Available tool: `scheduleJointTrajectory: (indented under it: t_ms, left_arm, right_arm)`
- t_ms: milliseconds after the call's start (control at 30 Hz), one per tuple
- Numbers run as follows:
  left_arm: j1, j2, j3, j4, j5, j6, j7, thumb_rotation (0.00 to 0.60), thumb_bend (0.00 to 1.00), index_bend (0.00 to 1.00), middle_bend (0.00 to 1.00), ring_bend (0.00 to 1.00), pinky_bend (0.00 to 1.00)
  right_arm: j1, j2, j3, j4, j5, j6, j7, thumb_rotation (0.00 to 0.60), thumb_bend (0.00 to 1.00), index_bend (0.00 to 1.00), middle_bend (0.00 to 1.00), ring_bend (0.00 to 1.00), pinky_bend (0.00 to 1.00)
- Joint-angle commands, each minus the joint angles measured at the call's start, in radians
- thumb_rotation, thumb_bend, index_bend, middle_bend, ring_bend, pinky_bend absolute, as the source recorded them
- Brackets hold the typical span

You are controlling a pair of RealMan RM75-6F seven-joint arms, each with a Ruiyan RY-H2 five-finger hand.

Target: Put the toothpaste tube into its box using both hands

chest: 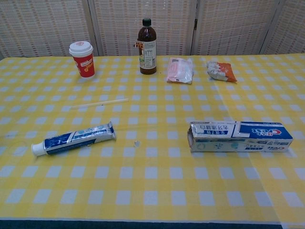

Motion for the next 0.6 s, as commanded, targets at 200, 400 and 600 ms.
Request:
scheduleJointTrajectory:
  t_ms: [200,400,600]
  left_arm:
    - [0.001,0.004,0.003,-0.007,-0.003,-0.004,-0.004,0.6,0.2,0.0,0.16,0.14,0.05]
    - [-0.011,-0.008,0.013,-0.007,0.028,-0.01,-0.03,0.6,0.2,0.0,0.16,0.14,0.07]
    - [-0.034,-0.076,0.002,0.046,0.11,0.045,-0.075,0.6,0.2,0.08,0.45,0.44,0.46]
  right_arm:
    - [0.002,-0.001,0.002,-0.001,0.006,-0.007,-0.002,0.6,0.32,0.0,0.0,0.0,0.0]
    - [-0.006,0.006,-0.004,-0.002,-0.004,0.007,0.004,0.6,0.32,0.0,0.0,0.0,0.0]
    - [-0.012,0.009,-0.003,-0.006,-0.007,0.02,0.012,0.6,0.32,0.0,0.0,0.0,0.0]
